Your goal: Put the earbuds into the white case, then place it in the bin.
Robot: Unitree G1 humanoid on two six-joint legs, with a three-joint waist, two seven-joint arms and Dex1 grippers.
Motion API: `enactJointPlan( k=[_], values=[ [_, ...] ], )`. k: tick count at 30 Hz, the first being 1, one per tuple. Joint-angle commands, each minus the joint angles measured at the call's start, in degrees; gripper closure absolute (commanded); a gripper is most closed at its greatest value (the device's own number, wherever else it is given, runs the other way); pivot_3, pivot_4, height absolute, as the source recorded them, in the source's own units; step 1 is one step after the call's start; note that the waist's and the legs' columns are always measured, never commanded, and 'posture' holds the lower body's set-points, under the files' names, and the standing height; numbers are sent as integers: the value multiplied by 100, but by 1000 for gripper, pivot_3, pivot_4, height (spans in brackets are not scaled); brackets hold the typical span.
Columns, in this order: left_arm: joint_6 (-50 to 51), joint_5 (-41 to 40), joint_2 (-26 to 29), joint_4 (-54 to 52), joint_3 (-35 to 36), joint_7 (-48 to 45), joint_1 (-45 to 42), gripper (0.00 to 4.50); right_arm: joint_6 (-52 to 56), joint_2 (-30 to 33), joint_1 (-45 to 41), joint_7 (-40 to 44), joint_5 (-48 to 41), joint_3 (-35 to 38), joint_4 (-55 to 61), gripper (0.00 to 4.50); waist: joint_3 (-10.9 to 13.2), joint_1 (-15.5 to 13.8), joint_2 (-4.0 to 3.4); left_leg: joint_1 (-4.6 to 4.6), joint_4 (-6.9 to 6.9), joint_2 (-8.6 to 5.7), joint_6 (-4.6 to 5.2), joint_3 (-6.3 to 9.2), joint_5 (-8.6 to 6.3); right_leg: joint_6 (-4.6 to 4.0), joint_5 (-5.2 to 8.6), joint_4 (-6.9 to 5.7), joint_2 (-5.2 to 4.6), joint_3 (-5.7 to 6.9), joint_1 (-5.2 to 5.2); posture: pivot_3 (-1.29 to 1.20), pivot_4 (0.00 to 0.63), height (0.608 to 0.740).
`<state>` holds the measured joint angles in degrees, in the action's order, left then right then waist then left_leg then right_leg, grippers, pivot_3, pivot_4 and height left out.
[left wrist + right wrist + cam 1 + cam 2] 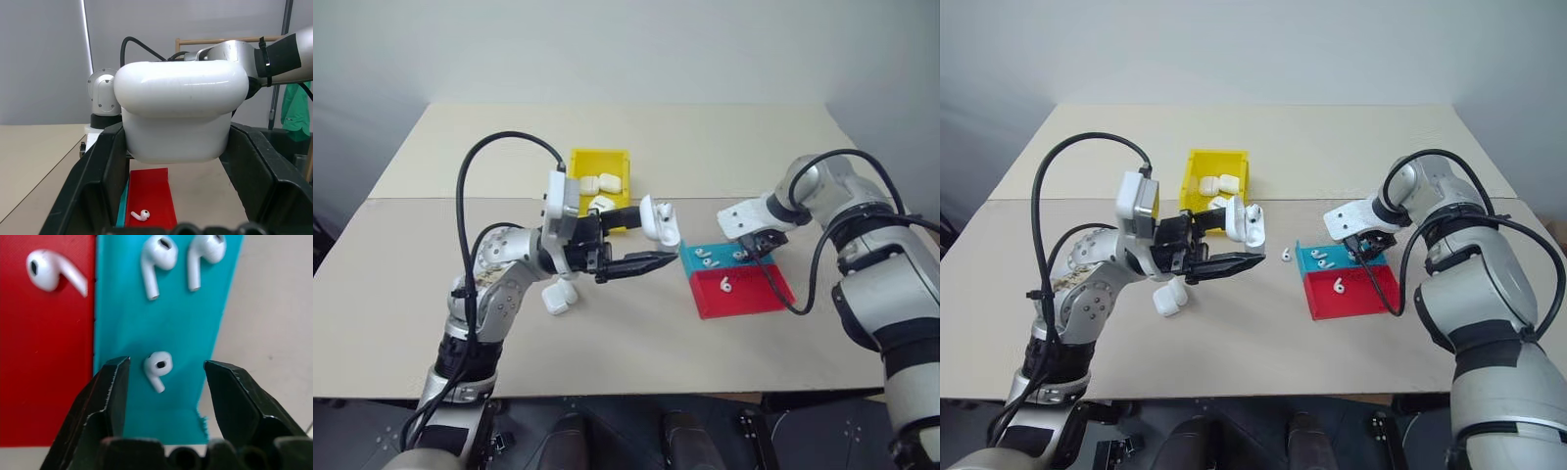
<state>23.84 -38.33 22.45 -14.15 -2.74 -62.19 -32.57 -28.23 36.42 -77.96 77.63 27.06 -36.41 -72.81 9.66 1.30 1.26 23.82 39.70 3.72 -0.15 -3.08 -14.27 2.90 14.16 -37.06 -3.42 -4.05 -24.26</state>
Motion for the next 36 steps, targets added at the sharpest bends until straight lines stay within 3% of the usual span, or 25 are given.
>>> enactJointPlan(
  k=[1, 7, 29, 32, 36],
  values=[
    [-53, -86, 31, -281, 117, 125, 10, 1734, -269, 18, -238, -91, 192, 76, -98, 1627, 0, 7, 0, -1, 0, 0, 0, 0, 0, 0, 0, -1, 0, 0, 0, 0, 150, 740],
    [-65, -99, 60, -287, 145, 173, -3, 1734, -374, -86, -146, -745, 460, 117, -217, 1627, 0, 39, 0, -1, -1, 0, -1, 0, 0, 0, 0, -1, 0, 0, 0, 0, 150, 740],
    [5, -144, 225, -372, 180, 222, 40, 1734, -348, -184, 149, -880, 604, 255, -320, 1627, 0, 120, -1, -4, 0, 0, -1, 1, 1, 0, 0, -2, -1, 0, 4, 0, 150, 740],
    [12, -151, 236, -393, 184, 249, 52, 1734, -322, -185, 165, -847, 594, 280, -328, 2227, 0, 120, 0, -5, 0, 0, -1, 1, 1, 0, 0, -3, -1, -1, 5, 0, 150, 740],
    [13, -160, 248, -413, 187, 267, 64, 1734, -325, -184, 194, -829, 608, 293, -327, 3518, 0, 120, -1, -7, 0, 0, -3, 2, 2, 0, 0, -4, -1, 0, 8, 0, 150, 740]
  ],
)
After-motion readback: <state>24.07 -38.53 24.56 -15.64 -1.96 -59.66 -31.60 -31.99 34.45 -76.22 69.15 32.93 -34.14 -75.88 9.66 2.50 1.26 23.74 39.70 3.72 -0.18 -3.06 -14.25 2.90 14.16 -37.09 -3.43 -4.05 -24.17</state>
